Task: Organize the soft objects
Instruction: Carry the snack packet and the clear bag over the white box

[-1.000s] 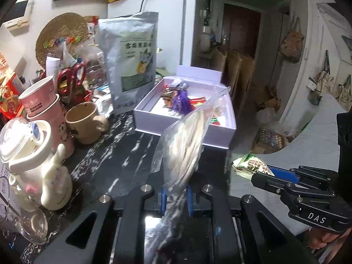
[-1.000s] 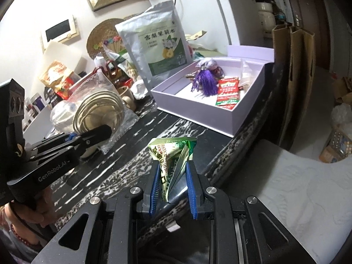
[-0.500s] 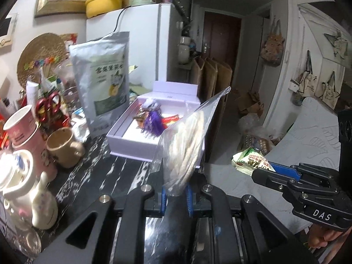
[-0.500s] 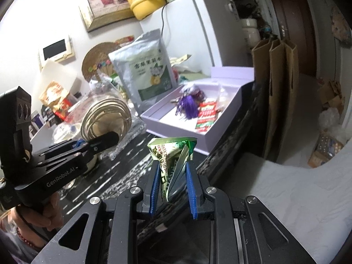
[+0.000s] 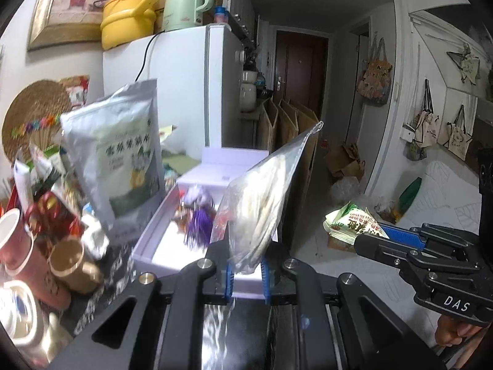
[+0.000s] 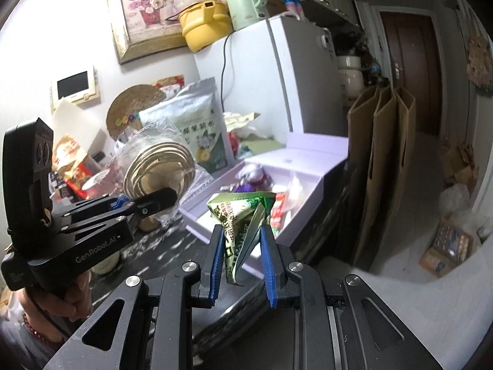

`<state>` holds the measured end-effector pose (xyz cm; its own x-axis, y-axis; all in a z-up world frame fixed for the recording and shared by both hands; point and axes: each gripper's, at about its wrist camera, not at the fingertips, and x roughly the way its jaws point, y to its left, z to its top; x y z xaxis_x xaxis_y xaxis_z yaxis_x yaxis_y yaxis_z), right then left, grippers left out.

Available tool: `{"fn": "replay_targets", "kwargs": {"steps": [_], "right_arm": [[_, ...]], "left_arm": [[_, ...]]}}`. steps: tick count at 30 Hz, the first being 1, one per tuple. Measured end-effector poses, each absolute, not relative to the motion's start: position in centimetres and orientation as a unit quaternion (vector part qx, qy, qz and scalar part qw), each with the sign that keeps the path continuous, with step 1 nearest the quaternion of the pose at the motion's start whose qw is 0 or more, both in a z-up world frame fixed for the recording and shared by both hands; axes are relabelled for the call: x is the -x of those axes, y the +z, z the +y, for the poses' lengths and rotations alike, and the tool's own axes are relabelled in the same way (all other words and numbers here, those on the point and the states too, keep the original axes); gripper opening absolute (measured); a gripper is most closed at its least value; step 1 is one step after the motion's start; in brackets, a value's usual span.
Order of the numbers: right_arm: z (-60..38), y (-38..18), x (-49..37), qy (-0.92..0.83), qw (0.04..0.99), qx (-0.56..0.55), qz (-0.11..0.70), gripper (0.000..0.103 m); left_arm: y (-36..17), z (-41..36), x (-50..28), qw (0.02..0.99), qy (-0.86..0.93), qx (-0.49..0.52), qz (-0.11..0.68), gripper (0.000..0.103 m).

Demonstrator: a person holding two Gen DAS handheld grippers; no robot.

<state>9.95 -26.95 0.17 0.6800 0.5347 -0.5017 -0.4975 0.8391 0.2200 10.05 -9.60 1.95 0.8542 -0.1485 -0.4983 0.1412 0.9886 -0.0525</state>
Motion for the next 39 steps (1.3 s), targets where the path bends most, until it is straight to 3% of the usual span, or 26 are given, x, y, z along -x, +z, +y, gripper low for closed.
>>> {"fn": "replay_targets", "kwargs": {"steps": [23,39], "right_arm": [[-24.5,3.9,-24.4,0.287,0.92,-0.017,0.266,0.023],[-21.5,-0.7,-31.8,0.281,0.894,0.007,0.348,0.023]], "left_arm": [[4.8,-8.3,-24.1,0.967,-0.059,-0.041,0.244,0.014],[-1.9,-6.7,-32.0,0.932,-0.031,-0.063,0.355,0.014]]}}
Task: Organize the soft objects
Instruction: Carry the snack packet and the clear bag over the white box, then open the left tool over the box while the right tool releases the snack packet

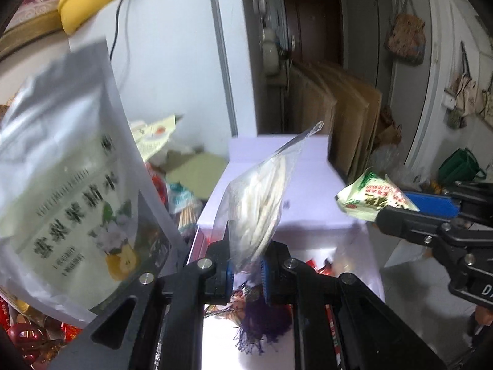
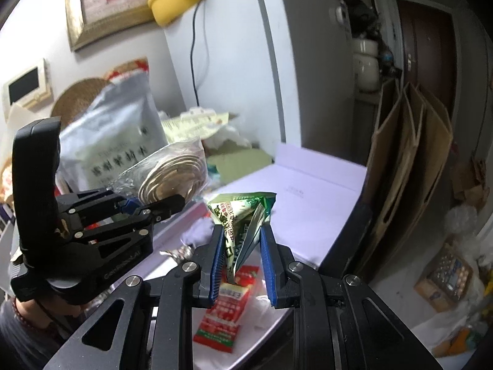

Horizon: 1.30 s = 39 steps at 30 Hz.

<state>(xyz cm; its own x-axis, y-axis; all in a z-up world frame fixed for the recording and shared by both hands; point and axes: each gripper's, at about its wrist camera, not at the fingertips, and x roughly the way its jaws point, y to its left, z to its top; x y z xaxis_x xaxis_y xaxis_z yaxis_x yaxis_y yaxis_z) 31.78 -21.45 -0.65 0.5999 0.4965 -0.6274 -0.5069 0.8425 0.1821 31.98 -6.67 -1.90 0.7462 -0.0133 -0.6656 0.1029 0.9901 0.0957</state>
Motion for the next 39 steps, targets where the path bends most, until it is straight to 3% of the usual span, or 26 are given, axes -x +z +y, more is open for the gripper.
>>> {"fn": "replay_targets", "kwargs": {"steps": [14,29,39], "right_arm": [[-21.0,-4.7,-32.8,0.272,0.874,0.029,0.402,0.023],[-21.9,-5.7,-33.3,0.268,0.866,0.004,0.423,0.023],[-22.0,-5.5,-33.2,0.268,0.868,0.008,0.418,0.023]], "left_arm": [[-6.7,-6.9,-33.5,0.9,0.001,-0.131,0.416,0.014],[-8.2,-7.3,-33.0,0.884,0.016,-0.17,0.435,0.014],[-7.0,-7.3,-31.9,0.888,0.015,-0.135,0.439,0.015]]}}
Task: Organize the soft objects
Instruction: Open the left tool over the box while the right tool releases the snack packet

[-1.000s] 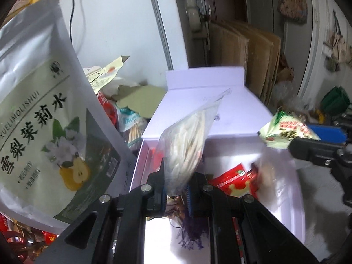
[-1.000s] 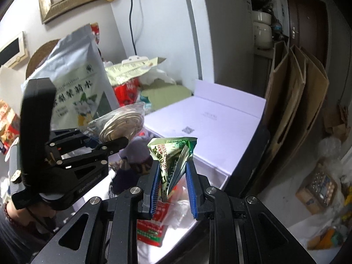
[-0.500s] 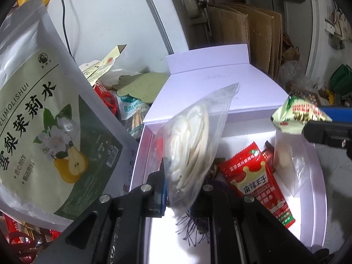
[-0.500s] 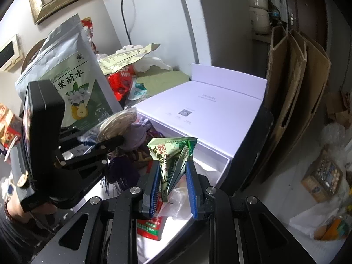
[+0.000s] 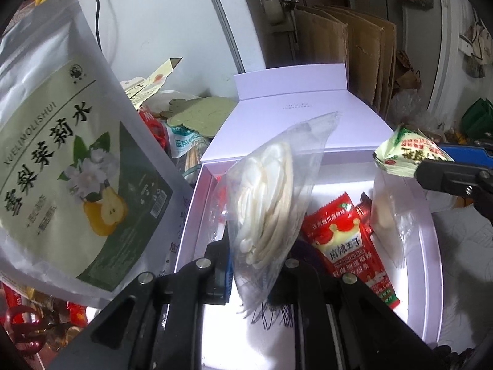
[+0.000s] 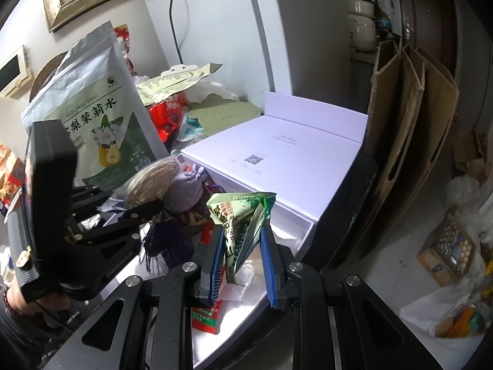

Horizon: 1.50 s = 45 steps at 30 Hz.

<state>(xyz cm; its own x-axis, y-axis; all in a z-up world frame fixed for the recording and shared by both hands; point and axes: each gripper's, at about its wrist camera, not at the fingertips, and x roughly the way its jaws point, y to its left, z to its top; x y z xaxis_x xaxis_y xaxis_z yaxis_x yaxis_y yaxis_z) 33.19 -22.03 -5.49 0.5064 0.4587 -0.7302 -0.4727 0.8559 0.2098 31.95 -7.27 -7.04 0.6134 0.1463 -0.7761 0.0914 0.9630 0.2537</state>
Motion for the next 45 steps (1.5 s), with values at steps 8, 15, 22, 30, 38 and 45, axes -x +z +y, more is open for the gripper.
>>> {"fn": "replay_targets", "kwargs": {"steps": [8,15,22,30,38,45], "right_arm": [[-22.2,-5.3,-33.1,0.273,0.865,0.012,0.421,0.023],[-21.5,-6.0,-33.8,0.282,0.855,0.012,0.434,0.023],[-20.1,-7.4,-34.2,0.286,0.848,0.034,0.445,0.023],[-19.7,-8.7,-35.6,0.288,0.838,0.024,0.462,0.025],[-19.7,-8.4,-35.2,0.282,0.842,0.035,0.458,0.032],[-20.4,-7.8,-34.7,0.268,0.849,0.039,0.453,0.051]], "left_arm": [[-5.0,-7.1,-29.8,0.905,0.013,-0.109,0.41,0.081],[-4.4,-6.3,-29.1,0.905,0.017,-0.101,0.412,0.081],[-4.7,-6.0,-28.9,0.909,0.007,-0.1,0.404,0.081],[-5.0,-5.6,-28.9,0.909,-0.004,-0.083,0.409,0.081],[-5.1,-6.0,-29.5,0.906,-0.005,-0.074,0.417,0.081],[-4.0,-7.0,-29.0,0.914,0.001,-0.102,0.392,0.081]]}}
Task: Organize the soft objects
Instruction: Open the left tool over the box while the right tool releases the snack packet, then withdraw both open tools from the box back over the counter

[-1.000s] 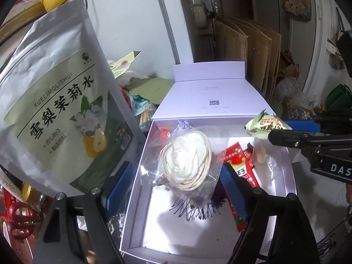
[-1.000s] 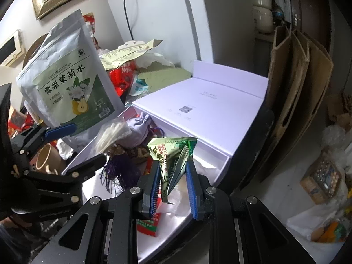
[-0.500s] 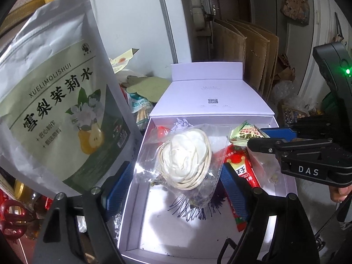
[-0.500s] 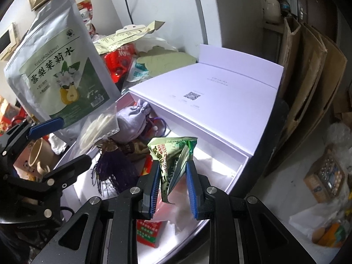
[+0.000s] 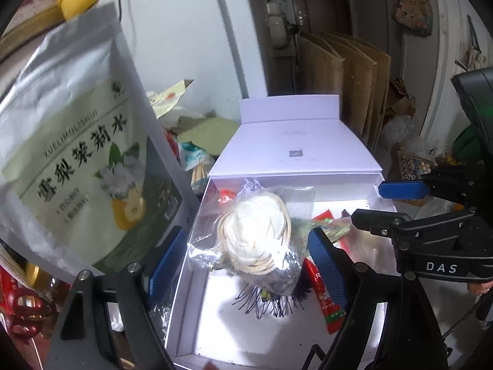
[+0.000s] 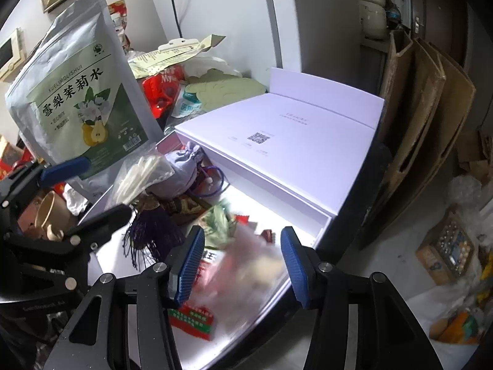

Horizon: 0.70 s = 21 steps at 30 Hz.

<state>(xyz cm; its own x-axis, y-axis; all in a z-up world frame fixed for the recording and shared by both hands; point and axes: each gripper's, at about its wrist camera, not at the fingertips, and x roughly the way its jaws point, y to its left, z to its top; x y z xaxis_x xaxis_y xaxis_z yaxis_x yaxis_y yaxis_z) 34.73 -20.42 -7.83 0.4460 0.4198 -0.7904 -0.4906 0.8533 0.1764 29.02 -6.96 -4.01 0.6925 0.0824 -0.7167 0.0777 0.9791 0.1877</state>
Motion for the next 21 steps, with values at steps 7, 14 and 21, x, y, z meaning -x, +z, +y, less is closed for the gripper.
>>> {"fn": "replay_targets", "kwargs": {"steps": [7,14,21], "right_arm": [[-21.1,-6.6,-34.0,0.264,0.855,0.028,0.446,0.054],[-21.7,-3.8,-32.9,0.261,0.868,0.024,0.422,0.055],[-22.0,0.1,-30.8,0.262,0.886,0.026,0.382,0.055]], "left_arm": [[-2.9,-6.9,-28.6,0.916,-0.003,-0.085,0.391,0.081],[-0.6,-7.2,-27.4,0.925,-0.003,-0.073,0.373,0.081],[3.0,-7.1,-25.1,0.939,0.002,-0.062,0.337,0.081]]}}
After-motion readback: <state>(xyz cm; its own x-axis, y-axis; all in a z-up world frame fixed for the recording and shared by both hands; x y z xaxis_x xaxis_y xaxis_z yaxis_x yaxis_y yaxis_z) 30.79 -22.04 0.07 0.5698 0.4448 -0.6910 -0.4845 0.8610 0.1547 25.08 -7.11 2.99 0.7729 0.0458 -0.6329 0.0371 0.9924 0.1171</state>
